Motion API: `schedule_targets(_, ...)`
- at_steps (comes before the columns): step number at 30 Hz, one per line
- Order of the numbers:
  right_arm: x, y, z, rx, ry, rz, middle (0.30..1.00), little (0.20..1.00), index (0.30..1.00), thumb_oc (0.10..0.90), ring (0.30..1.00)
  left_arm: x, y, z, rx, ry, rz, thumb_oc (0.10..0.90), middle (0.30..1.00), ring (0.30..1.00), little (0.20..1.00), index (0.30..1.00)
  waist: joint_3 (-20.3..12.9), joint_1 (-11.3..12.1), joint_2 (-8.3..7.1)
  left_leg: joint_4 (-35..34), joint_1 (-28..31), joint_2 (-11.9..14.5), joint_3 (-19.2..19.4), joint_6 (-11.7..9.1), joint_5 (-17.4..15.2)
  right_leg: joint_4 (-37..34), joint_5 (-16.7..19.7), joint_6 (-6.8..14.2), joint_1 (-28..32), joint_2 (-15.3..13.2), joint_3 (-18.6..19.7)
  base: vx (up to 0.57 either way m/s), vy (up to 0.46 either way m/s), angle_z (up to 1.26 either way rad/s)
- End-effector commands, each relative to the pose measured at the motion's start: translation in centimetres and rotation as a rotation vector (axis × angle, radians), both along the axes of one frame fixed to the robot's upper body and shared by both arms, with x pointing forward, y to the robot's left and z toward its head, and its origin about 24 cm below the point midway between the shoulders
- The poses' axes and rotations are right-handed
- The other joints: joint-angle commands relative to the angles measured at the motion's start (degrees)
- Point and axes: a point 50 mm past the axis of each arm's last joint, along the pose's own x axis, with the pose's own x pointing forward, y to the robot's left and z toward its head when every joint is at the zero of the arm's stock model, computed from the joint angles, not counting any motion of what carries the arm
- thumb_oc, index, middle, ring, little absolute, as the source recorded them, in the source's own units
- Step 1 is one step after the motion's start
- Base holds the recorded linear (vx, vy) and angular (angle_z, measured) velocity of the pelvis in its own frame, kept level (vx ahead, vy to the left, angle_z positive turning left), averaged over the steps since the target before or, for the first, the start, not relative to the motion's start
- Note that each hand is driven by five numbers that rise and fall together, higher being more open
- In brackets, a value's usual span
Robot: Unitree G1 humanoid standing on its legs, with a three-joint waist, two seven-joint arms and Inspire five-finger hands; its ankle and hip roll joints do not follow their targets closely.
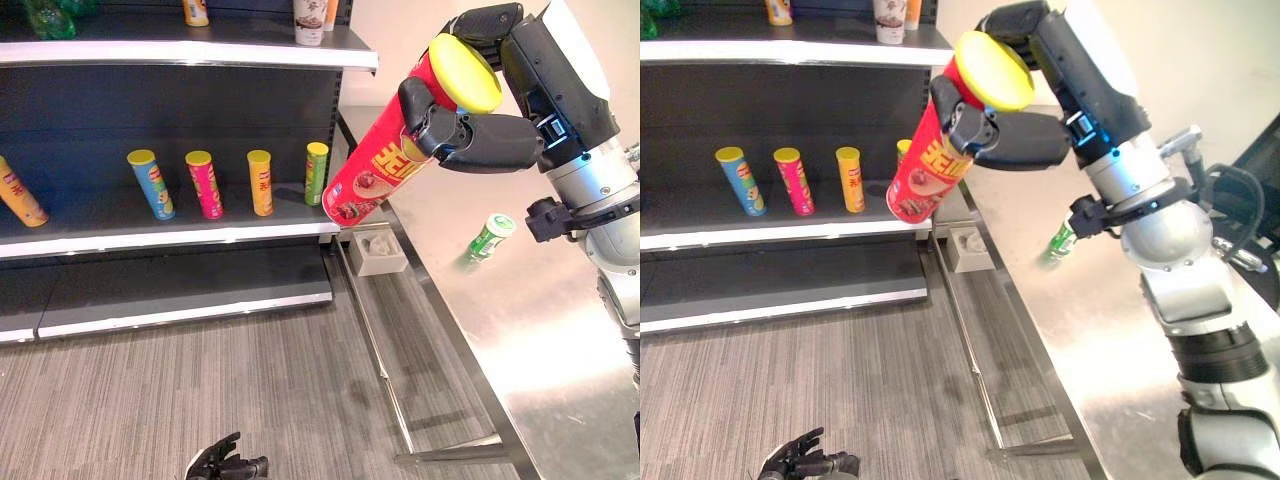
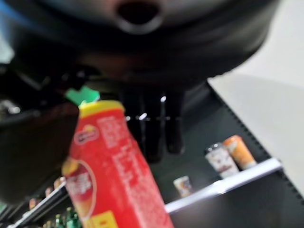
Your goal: Put the goods on the table back onto the shelves and tidy them up.
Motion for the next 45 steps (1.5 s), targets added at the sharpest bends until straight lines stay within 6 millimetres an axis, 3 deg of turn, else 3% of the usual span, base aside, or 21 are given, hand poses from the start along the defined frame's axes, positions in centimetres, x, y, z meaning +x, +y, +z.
schedule_targets(1,-1.9,-0.6,3.9,0.042,-0.198,-0.008,0.300,0.300,0.300,0.400,0.300,2.3,1.6,1.2,0.053,-0.099,-0.030,0.800,0.900,0.900,0.900,0.900,-0.4,1.3,-0.88,5.2,-4.9,7.3,4.0,-3.2,1.9,0.3,-2.8,1.8,3.1,-3.5,-2.3,-0.14,0.362,0.38)
schedule_targets(3,-1.9,-0.5,3.6,0.037,-0.190,-0.004,0.300,0.300,0.300,0.400,0.300,2.3,1.6,1.3,0.055,-0.104,-0.034,0.800,0.900,0.900,0.900,0.900,-0.2,1.1,-0.62,4.9,-3.8,9.9,4.4,-3.7,2.4,0.5,-2.4,2.2,3.6,-4.5,-2.9,0.01,0.630,1.02)
schedule_targets(4,-1.7,-1.6,2.0,0.006,-0.135,-0.082,0.300,0.300,0.300,0.400,0.300,3.4,1.2,1.8,0.056,-0.142,-0.100,0.800,0.900,0.900,0.900,0.900,-2.6,-1.9,2.49,1.7,-0.6,11.3,4.8,-5.2,1.1,2.2,2.5,6.8,3.1,-13.2,-4.2,0.05,1.256,0.69)
schedule_targets(6,-1.5,-2.1,0.6,-0.009,-0.099,-0.138,0.300,0.300,0.300,0.400,0.300,4.0,1.2,2.0,0.075,-0.145,-0.157,0.800,0.900,0.900,0.900,0.900,-3.0,-2.1,0.84,-0.9,0.8,4.9,4.7,-1.4,-2.3,6.5,8.8,8.6,1.5,-20.7,-4.5,0.04,1.034,0.83)
schedule_targets(9,-1.1,-1.6,0.3,-0.035,-0.092,-0.143,0.300,0.300,0.300,0.400,0.300,4.1,1.7,2.2,0.099,-0.146,-0.184,0.800,0.900,0.900,0.900,0.900,-2.2,-2.1,-0.08,-0.8,1.5,1.4,5.9,1.0,-3.4,9.7,14.1,8.8,-0.9,-24.1,-3.4,-0.02,0.375,1.01)
schedule_targets(11,-1.0,-1.4,-0.1,-0.048,-0.062,-0.122,0.300,0.300,0.300,0.400,0.300,4.0,3.1,2.6,0.134,-0.138,-0.160,0.800,0.900,0.900,0.900,0.900,-1.2,-4.5,0.36,-1.6,1.7,0.1,5.3,2.2,-2.5,10.9,7.1,5.9,-6.0,-15.4,8.0,0.03,0.368,-0.60)
schedule_targets(13,-1.2,-1.5,-0.1,-0.046,-0.065,-0.121,0.300,0.300,0.300,0.400,0.300,3.8,3.5,2.6,0.140,-0.131,-0.149,0.800,0.900,0.900,0.900,0.900,-1.0,-4.7,0.40,-1.8,1.5,-0.2,5.0,2.2,-2.0,9.9,5.3,5.5,-7.3,-12.6,10.7,0.07,0.156,0.30)
schedule_targets(15,-1.9,-1.1,-0.3,-0.050,-0.073,-0.088,0.300,0.300,0.300,0.400,0.300,2.6,4.0,2.1,0.139,-0.087,-0.086,0.800,0.900,0.900,0.900,0.900,-0.5,-5.1,-1.31,-1.5,1.1,-2.0,2.7,3.0,-1.5,7.3,0.1,2.9,-7.3,-3.5,15.6,0.12,0.094,0.49)
schedule_targets(21,-1.9,0.0,0.2,-0.070,-0.087,-0.036,0.300,0.300,0.300,0.400,0.300,2.1,2.9,1.7,0.095,-0.093,-0.050,0.800,0.900,0.900,0.900,0.900,-0.4,-2.8,-2.64,1.9,0.8,-2.1,2.1,2.5,-3.1,3.6,0.8,3.1,-3.5,-4.1,11.9,0.06,-0.062,0.44)
schedule_targets(23,-2.0,0.5,0.4,-0.087,-0.098,-0.019,0.300,0.300,0.300,0.400,0.300,2.8,2.5,1.9,0.073,-0.132,-0.028,0.800,0.900,0.900,0.900,0.900,0.6,-2.1,-3.28,10.5,-3.5,-1.1,2.8,0.5,-4.6,2.0,0.4,2.8,-1.7,-4.2,9.9,-0.02,-0.117,-0.02)
schedule_targets(25,-2.0,0.5,0.4,-0.087,-0.098,-0.019,0.300,0.300,0.300,0.400,0.300,2.8,2.5,1.9,0.073,-0.132,-0.028,0.800,0.900,0.900,0.900,0.900,0.5,-2.1,-3.26,10.6,-3.6,-1.1,2.7,0.5,-4.7,2.0,0.4,2.8,-1.8,-4.2,9.8,-0.02,-0.059,0.26)
schedule_targets(27,-2.4,1.1,0.8,-0.104,-0.128,0.004,0.300,0.300,0.300,0.400,0.300,3.9,2.2,2.4,0.058,-0.183,-0.012,0.800,0.900,0.900,0.900,0.900,2.9,-1.1,-3.35,21.2,-8.3,0.2,1.9,-2.2,-3.4,1.0,-0.2,1.9,0.4,-3.8,7.9,-0.03,-0.068,0.37)
schedule_targets(30,-2.4,1.1,0.8,-0.105,-0.129,0.005,0.300,0.300,0.300,0.400,0.300,3.9,2.2,2.4,0.058,-0.184,-0.010,0.800,0.900,0.900,0.900,0.900,2.8,-1.5,-3.19,22.0,-9.0,0.2,1.5,-2.2,-3.7,0.9,-0.1,1.9,0.4,-3.7,7.5,0.04,0.141,0.10)
schedule_targets(31,-2.5,2.1,0.2,-0.133,-0.115,0.029,0.300,0.300,0.300,0.400,0.300,3.9,2.9,2.9,0.066,-0.217,0.045,0.800,0.900,0.900,0.900,0.900,1.5,-1.6,-2.34,9.9,-7.3,10.0,0.7,-3.8,-0.3,0.3,-0.3,5.2,0.9,-6.8,7.8,0.15,0.414,0.26)
schedule_targets(32,-2.4,2.1,0.1,-0.133,-0.112,0.031,0.300,0.300,0.300,0.400,0.300,3.7,2.9,2.8,0.067,-0.214,0.046,0.800,0.900,0.900,0.900,0.900,1.3,-1.3,-2.34,7.5,-5.7,10.3,1.6,-3.9,0.7,0.3,-0.4,5.2,1.0,-6.6,8.2,0.25,0.932,0.30)
schedule_targets(33,-2.5,1.3,-0.6,-0.139,-0.091,-0.016,0.300,0.300,0.300,0.400,0.300,3.6,3.0,2.8,0.078,-0.208,0.038,0.800,0.900,0.900,0.900,0.900,-0.5,-2.4,-0.54,1.8,-4.7,10.7,1.9,-4.7,2.2,1.1,0.9,7.7,1.1,-11.2,8.5,0.14,0.748,0.10)
schedule_targets(35,-2.7,0.2,-1.7,-0.138,-0.053,-0.071,0.300,0.300,0.300,0.400,0.300,3.9,3.1,2.9,0.096,-0.201,-0.005,0.800,0.900,0.900,0.900,0.900,-1.1,-3.1,-0.46,2.1,-3.8,7.2,3.2,-2.7,0.0,6.5,5.8,8.7,-0.7,-16.8,8.3,0.07,0.811,-0.05)
schedule_targets(36,-2.4,0.2,-2.1,-0.142,-0.051,-0.095,0.300,0.300,0.300,0.400,0.300,4.0,3.1,3.0,0.124,-0.184,-0.088,0.800,0.900,0.900,0.900,0.900,-0.3,-3.2,-0.15,2.8,-2.6,2.6,4.3,0.9,-1.9,12.6,11.7,7.2,-3.6,-21.2,8.2,0.00,0.493,0.25)
schedule_targets(38,-2.2,0.7,-2.2,-0.129,-0.051,-0.078,0.300,0.300,0.300,0.400,0.300,3.9,3.5,3.1,0.140,-0.173,-0.108,0.800,0.900,0.900,0.900,0.900,0.5,-3.5,0.75,2.3,-1.6,0.8,5.1,2.3,-2.0,16.6,11.7,6.3,-5.5,-22.0,7.9,-0.01,0.487,-0.01)
schedule_targets(42,-1.8,0.6,-2.8,-0.130,-0.022,-0.083,0.300,0.300,0.300,0.400,0.300,3.1,4.3,3.2,0.147,-0.153,-0.096,0.800,0.900,0.900,0.900,0.900,1.3,-4.6,2.78,-1.2,1.7,-2.4,6.3,4.3,-1.0,24.3,3.9,3.6,-9.2,-15.2,4.3,0.06,0.411,-0.09)
schedule_targets(45,-1.6,0.9,-3.0,-0.136,-0.003,-0.063,0.300,0.300,0.300,0.400,0.300,1.8,4.5,2.8,0.132,-0.126,-0.045,0.800,0.900,0.900,0.900,0.900,1.9,-4.4,2.80,-1.6,3.0,-4.7,7.0,5.0,-1.2,22.1,-1.3,1.5,-9.9,-8.0,0.5,0.08,0.205,-0.02)
